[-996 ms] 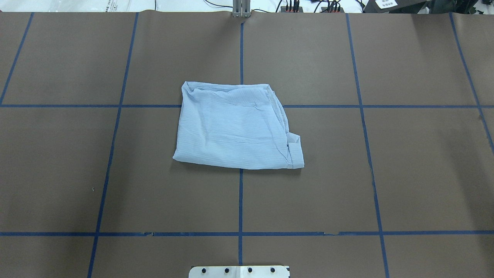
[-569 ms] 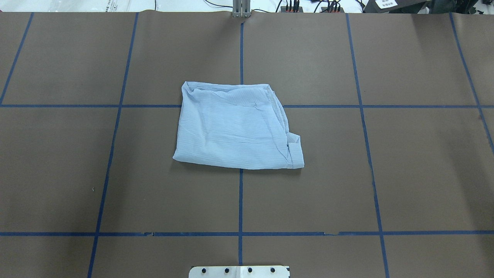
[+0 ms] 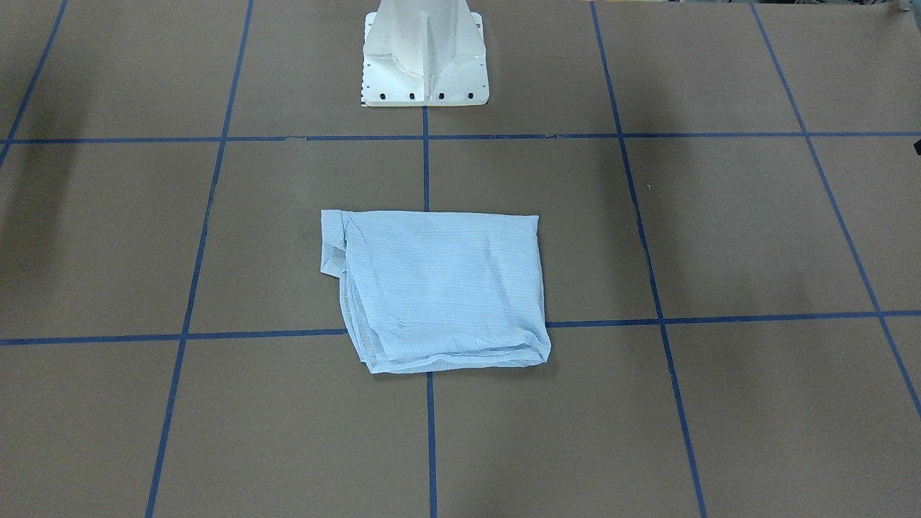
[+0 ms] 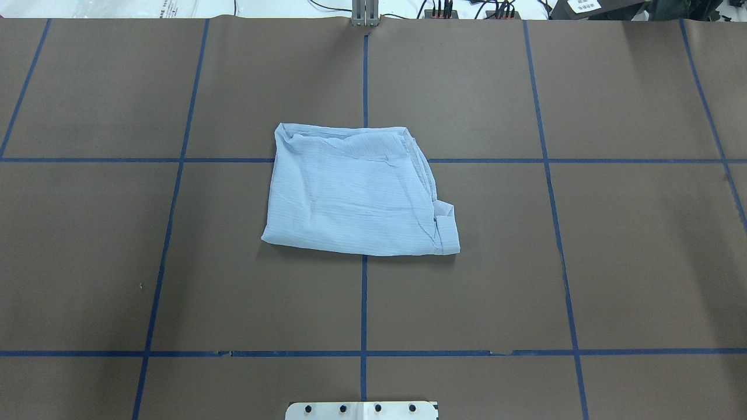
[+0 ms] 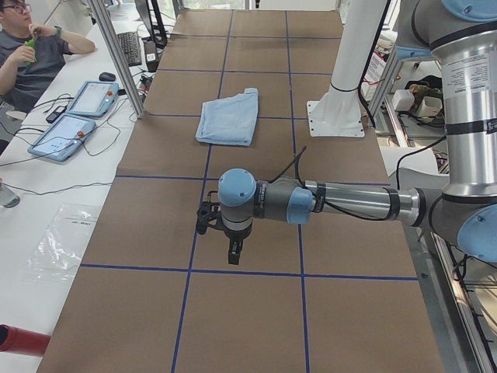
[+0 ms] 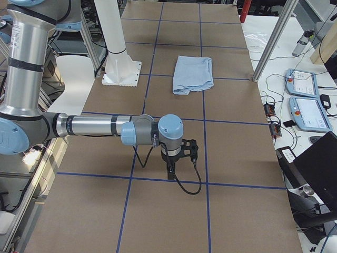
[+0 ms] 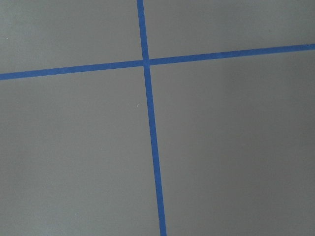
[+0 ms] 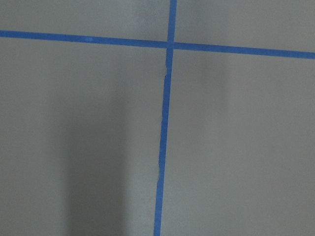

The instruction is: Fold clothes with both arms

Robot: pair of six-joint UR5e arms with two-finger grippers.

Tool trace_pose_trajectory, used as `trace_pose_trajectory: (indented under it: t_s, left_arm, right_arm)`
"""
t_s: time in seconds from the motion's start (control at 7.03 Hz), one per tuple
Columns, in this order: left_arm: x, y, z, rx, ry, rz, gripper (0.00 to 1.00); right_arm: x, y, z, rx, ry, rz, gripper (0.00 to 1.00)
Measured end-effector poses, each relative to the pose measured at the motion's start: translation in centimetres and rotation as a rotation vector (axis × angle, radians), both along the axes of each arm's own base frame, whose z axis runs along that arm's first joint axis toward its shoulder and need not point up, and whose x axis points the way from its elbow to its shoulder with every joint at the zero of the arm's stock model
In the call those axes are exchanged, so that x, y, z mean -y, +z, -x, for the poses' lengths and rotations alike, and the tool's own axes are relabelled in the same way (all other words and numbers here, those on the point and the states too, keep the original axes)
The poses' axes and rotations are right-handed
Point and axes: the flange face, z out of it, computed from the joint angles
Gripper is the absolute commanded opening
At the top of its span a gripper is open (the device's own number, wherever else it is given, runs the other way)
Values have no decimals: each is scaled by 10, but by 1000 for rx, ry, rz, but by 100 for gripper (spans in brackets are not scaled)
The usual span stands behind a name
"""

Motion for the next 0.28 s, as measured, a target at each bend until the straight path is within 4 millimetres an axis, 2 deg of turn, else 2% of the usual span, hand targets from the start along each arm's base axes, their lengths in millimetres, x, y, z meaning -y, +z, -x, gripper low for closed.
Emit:
trace_pose_trajectory:
  t_s: [0.28]
  left_arm:
    - [-1, 2, 0, 0, 0, 6, 100]
  right_arm:
    - [0, -1, 0, 0, 1, -1, 100]
